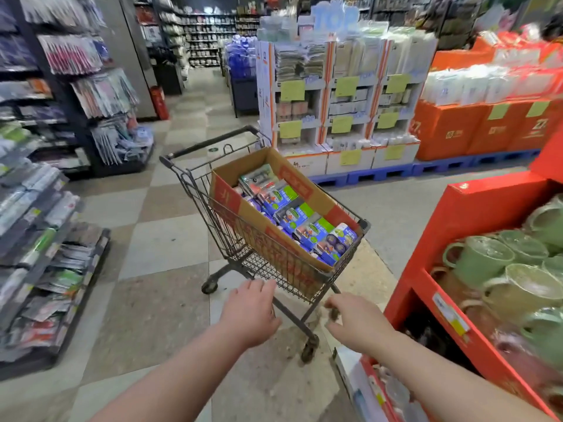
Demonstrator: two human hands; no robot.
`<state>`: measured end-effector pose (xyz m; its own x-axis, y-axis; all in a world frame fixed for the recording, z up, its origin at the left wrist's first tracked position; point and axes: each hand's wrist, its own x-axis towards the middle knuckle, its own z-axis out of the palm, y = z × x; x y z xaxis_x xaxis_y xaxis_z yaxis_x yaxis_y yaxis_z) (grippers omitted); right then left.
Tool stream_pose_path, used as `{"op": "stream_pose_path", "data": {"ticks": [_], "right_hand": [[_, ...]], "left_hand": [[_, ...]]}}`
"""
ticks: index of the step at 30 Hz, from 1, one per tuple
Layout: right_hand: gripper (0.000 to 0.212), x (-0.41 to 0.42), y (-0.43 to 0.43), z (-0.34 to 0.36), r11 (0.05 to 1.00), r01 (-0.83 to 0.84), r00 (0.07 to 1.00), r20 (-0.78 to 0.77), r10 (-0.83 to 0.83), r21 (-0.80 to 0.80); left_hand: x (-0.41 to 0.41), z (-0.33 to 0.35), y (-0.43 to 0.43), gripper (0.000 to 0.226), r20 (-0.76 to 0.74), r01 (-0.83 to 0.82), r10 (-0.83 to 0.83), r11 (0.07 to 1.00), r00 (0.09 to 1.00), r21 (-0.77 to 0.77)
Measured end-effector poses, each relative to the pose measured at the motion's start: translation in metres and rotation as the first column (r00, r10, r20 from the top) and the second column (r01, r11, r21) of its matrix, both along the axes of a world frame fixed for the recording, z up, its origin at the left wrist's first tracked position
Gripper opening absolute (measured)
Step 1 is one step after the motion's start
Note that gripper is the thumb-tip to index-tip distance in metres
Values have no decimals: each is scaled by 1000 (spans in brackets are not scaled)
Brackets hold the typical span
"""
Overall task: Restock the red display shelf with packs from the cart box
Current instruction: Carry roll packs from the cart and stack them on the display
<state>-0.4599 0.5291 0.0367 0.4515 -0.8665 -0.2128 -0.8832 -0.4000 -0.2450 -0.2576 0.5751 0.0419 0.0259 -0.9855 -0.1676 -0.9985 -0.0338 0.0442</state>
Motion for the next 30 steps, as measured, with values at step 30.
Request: {"op": "stream_pose_path", "data": {"ticks": [30], "right_hand": [[33,132,-274,-23,945,327,945,18,-328,26]], "left_hand": [[169,-48,-302,72,1,278,-281,947,960,159]]}}
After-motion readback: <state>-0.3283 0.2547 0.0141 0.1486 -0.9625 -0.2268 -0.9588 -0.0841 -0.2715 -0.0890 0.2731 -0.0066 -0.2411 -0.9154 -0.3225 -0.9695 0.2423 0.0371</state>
